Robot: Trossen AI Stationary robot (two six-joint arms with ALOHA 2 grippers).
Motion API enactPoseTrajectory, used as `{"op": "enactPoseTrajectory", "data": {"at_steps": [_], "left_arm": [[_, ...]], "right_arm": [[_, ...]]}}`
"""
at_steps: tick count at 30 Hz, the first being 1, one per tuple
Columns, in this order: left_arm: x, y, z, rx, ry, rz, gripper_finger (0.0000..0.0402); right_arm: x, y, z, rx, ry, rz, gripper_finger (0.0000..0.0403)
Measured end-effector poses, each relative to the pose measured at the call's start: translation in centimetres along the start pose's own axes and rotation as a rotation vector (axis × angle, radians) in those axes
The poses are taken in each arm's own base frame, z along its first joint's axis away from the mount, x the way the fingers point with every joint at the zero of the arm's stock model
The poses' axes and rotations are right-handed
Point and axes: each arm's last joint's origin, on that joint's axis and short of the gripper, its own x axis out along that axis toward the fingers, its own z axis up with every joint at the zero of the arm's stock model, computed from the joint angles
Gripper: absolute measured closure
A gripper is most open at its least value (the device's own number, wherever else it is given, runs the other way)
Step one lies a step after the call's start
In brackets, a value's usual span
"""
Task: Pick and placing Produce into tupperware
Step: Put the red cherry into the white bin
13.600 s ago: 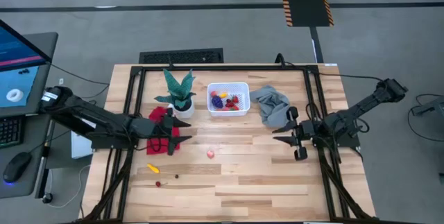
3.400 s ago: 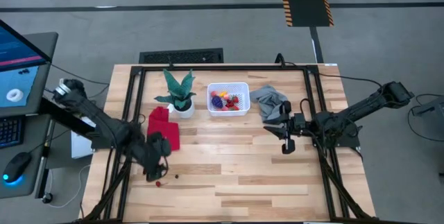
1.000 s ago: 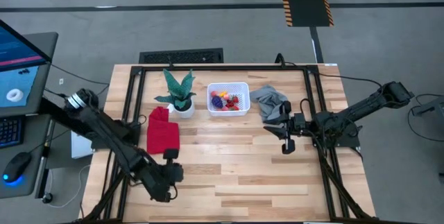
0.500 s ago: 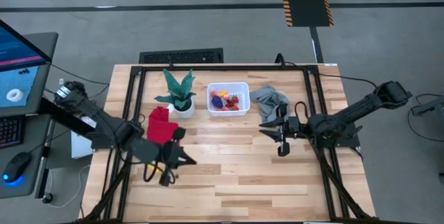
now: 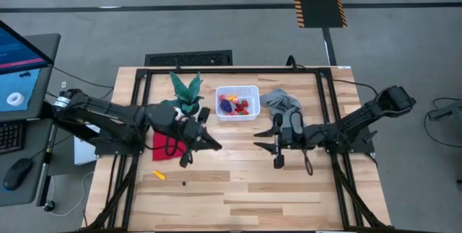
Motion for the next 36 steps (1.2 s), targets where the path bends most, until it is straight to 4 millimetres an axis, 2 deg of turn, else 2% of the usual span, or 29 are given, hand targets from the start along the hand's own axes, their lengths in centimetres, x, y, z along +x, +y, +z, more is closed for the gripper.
{"op": "enactPoseTrajectory", "data": {"at_steps": [8,11,20,24,27,36], "left_arm": [[1.1,2.8,-0.8,-0.006,0.011,0.038,0.0401],[1.9,3.4,-1.3,-0.008,0.002,0.008,0.0401],[4.0,4.8,-2.6,-0.023,-0.012,-0.036,0.0401],[4.8,5.5,-3.3,-0.034,-0.017,-0.045,0.0401],[5.1,5.9,-3.0,-0.024,-0.068,-0.060,0.0401],[6.7,7.2,-4.9,-0.080,-0.048,-0.123,0.0401]], "right_arm": [[3.4,1.1,1.0,-0.027,-0.009,-0.005,0.0159],[4.3,1.2,1.4,-0.043,-0.017,-0.013,0.0137],[5.9,1.2,1.3,-0.051,-0.008,-0.003,0.0132],[5.9,1.3,1.4,-0.041,-0.019,0.040,0.0132],[5.9,1.3,1.5,-0.037,-0.025,0.045,0.0132],[5.8,1.6,1.8,-0.022,-0.055,0.107,0.0132]]}}
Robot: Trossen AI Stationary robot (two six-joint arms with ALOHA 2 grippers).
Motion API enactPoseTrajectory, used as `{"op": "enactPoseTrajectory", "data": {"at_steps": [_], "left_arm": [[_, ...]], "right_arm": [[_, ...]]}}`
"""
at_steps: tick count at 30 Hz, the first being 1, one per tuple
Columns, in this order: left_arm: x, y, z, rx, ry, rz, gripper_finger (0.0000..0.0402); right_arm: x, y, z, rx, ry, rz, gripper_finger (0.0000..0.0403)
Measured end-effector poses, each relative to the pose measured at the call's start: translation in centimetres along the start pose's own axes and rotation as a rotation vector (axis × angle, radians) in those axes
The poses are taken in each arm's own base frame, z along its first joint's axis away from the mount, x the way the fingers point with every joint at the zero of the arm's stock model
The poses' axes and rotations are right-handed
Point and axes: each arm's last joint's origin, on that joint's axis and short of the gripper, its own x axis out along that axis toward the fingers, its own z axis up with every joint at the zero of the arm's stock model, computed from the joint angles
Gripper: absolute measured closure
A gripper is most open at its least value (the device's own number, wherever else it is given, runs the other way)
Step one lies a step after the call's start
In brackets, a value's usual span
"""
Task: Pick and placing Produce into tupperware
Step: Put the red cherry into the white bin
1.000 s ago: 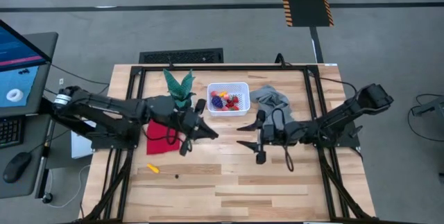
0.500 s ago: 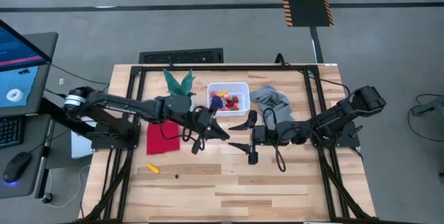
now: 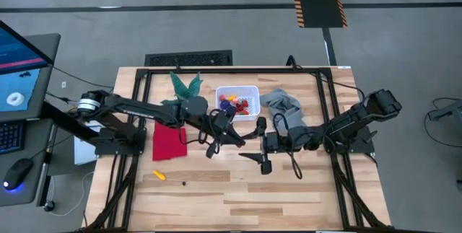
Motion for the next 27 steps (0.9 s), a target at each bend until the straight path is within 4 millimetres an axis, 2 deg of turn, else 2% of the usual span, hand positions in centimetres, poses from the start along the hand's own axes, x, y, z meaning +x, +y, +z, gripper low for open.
{"op": "enactPoseTrajectory", "data": {"at_steps": [5,8,11,17,19,22,27], "left_arm": [[0.36,0.46,0.02,0.008,-0.047,-0.015,0.0401],[0.23,0.70,0.15,0.007,-0.057,-0.019,0.0401],[0.17,0.81,0.14,-0.011,-0.054,-0.034,0.0401],[0.19,0.75,0.05,-0.017,-0.047,-0.038,0.0401],[0.19,0.75,0.05,-0.020,-0.047,-0.038,0.0401],[0.19,0.75,0.05,-0.027,-0.047,-0.038,0.0401],[0.19,0.78,0.13,-0.037,-0.056,-0.027,0.0401]], "right_arm": [[0.01,-0.02,-0.06,0.009,0.004,0.012,0.0137],[0.01,-0.02,-0.06,0.015,0.004,0.015,0.0157],[0.01,-0.01,-0.06,0.012,0.004,0.015,0.0200],[0.01,0.00,-0.05,0.003,0.004,0.015,0.0314],[0.01,-0.01,-0.05,0.000,0.004,0.015,0.0337],[0.01,0.00,-0.07,-0.001,0.005,0.016,0.0349],[0.01,-0.01,-0.11,-0.002,0.010,0.016,0.0339]]}}
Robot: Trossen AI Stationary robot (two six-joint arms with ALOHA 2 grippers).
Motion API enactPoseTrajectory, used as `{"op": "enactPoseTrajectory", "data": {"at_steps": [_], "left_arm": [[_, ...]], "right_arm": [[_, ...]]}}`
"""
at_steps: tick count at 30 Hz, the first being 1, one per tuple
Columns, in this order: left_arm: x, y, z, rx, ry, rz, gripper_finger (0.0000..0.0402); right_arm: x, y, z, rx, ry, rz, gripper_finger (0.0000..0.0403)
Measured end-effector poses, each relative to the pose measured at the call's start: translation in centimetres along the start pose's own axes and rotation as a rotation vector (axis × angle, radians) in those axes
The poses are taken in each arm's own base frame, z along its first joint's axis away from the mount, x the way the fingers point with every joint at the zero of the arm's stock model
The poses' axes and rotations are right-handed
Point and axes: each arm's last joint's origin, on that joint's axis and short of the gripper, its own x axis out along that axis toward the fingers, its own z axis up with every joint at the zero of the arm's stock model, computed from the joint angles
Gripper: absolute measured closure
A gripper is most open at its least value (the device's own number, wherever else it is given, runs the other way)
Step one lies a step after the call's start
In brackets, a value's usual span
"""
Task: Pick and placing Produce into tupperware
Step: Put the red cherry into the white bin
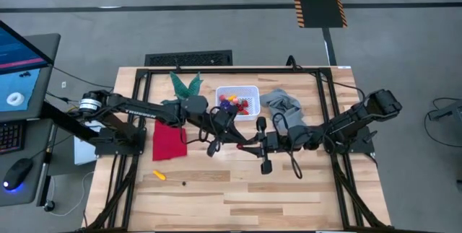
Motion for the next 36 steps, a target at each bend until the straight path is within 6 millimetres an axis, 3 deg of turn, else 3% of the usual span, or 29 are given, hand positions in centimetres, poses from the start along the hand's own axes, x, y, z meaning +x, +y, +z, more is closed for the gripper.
{"op": "enactPoseTrajectory", "data": {"at_steps": [6,11,20,29,36], "left_arm": [[-0.8,-0.3,1.6,0.016,-0.081,0.038,0.0383],[-1.8,-1.2,3.0,0.014,-0.110,0.005,0.0338],[-6.3,-4.8,6.4,0.015,-0.064,-0.038,0.0237],[-10.6,-10.2,6.2,0.089,0.148,0.117,0.0208],[-11.8,-13.1,5.2,0.086,0.262,0.192,0.0208]], "right_arm": [[0.0,0.0,-0.2,0.004,0.017,0.003,0.0337],[0.0,0.0,-0.2,0.004,0.019,0.002,0.0337],[0.1,-0.8,-0.6,0.013,0.056,-0.025,0.0337],[0.4,-4.8,-2.0,0.031,0.175,-0.158,0.0337],[-0.7,-9.0,-1.9,0.126,0.255,-0.301,0.0337]]}}
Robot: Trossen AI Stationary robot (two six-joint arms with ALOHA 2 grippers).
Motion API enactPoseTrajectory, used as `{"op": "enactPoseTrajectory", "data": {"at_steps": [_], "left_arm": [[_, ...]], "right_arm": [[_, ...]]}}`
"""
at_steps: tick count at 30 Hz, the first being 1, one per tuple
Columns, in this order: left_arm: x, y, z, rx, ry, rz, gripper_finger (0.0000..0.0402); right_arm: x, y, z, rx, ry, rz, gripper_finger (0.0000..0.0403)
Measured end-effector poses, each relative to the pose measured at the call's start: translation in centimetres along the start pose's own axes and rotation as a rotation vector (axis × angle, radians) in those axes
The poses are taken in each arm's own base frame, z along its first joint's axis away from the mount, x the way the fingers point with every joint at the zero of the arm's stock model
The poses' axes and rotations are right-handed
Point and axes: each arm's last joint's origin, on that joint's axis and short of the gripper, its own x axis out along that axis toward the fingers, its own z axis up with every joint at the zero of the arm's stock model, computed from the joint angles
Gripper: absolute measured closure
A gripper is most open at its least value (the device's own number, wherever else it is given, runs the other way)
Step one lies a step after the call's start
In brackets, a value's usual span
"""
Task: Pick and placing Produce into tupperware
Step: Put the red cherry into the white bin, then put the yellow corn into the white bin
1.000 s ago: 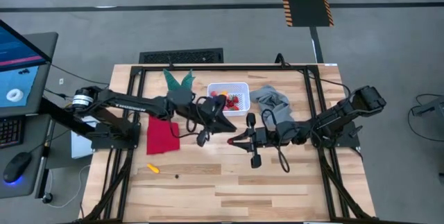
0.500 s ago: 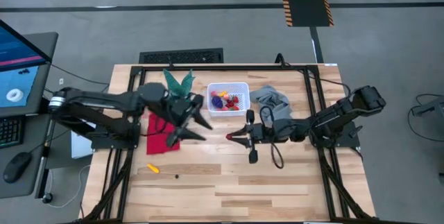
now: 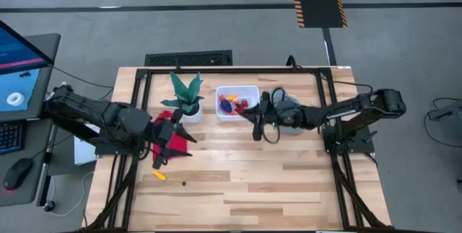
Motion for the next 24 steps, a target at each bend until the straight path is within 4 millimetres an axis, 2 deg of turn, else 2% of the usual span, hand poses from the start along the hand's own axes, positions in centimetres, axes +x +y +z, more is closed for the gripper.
{"op": "enactPoseTrajectory", "data": {"at_steps": [6,10,18,24], "left_arm": [[0.4,-1.9,-1.4,0.004,0.115,0.131,0.0208],[0.8,-2.6,-2.5,0.010,0.134,0.198,0.0208],[1.3,-3.1,-5.2,-0.070,0.210,0.262,0.0208],[1.7,-3.6,-6.7,-0.054,0.225,0.268,0.0208]], "right_arm": [[-0.5,-4.5,0.7,0.197,0.111,-0.049,0.0337],[-0.1,-6.8,1.5,0.281,0.232,-0.081,0.0331],[2.1,-8.7,2.5,0.344,0.445,-0.086,0.0283],[3.8,-9.8,2.2,0.369,0.547,-0.113,0.0235]]}}
